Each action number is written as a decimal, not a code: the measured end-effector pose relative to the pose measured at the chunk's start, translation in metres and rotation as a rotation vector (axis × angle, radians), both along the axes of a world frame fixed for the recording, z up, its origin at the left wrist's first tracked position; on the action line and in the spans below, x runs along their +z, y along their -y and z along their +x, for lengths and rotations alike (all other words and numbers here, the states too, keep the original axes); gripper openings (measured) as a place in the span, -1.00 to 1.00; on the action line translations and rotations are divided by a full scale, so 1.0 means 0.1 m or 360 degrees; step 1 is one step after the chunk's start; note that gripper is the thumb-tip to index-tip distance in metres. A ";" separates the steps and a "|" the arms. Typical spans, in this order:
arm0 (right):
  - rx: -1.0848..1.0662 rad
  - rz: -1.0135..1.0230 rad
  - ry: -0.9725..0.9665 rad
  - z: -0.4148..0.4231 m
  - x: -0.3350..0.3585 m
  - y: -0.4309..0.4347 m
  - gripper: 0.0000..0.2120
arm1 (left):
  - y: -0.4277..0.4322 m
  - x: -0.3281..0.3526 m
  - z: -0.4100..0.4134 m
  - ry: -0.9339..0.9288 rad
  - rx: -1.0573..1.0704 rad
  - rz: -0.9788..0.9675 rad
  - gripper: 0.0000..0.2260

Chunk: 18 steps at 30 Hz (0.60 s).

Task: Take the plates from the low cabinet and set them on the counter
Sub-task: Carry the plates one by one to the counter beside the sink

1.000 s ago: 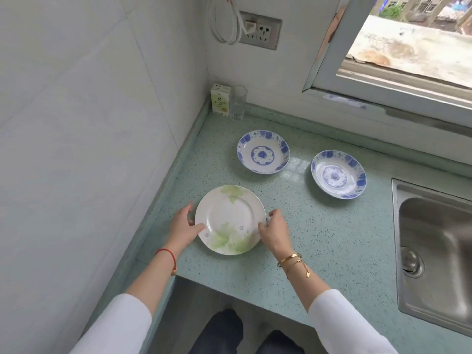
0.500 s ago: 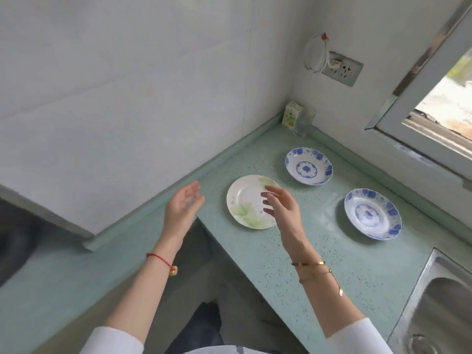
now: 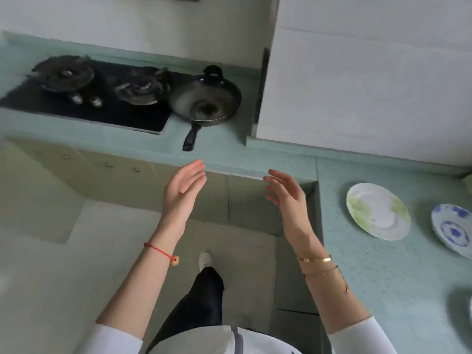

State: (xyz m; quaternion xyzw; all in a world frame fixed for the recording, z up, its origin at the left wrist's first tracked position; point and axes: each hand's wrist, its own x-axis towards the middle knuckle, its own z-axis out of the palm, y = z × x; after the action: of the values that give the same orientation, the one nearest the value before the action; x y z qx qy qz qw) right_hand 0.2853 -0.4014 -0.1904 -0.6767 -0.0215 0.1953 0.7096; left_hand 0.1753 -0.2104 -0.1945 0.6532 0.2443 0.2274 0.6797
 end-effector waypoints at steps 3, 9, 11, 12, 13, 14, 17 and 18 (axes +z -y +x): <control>0.0247 0.0028 0.0013 -0.38 0.09 -0.56 -0.80 | -0.32 0.08 -0.67 0.0011 0.0257 0.0015 -0.66; 0.0708 0.0000 0.0033 -1.28 0.13 -1.66 -0.79 | -0.92 0.14 -1.99 0.0018 0.0839 -0.0006 -0.68; 0.0853 -0.0012 0.0038 -1.62 0.10 -2.07 -0.79 | -1.14 0.17 -2.43 0.0038 0.1004 -0.0014 -0.67; 0.0918 -0.0016 0.0038 -1.81 0.09 -2.28 -0.79 | -1.27 0.18 -2.66 0.0037 0.1079 -0.0006 -0.67; 0.0986 -0.0014 0.0035 -2.02 0.07 -2.52 -0.78 | -1.41 0.19 -2.92 0.0028 0.1142 0.0016 -0.67; 0.1044 -0.0010 0.0024 -2.23 0.05 -2.76 -0.78 | -1.56 0.19 -3.18 0.0013 0.1193 0.0038 -0.67; 0.1173 0.0025 -0.0001 -2.81 -0.01 -3.36 -0.77 | -1.96 0.16 -3.85 -0.0010 0.1338 0.0021 -0.67; 0.1219 0.0036 -0.0008 -3.02 -0.04 -3.56 -0.77 | -2.10 0.16 -4.07 -0.0022 0.1387 0.0015 -0.68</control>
State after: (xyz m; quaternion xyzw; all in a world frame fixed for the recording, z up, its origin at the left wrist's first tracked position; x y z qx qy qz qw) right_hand -0.0166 -0.0452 -0.1940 -0.6114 -0.2733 0.4476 0.5926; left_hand -0.2320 -0.0003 -0.1789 0.4937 0.5007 0.4897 0.5155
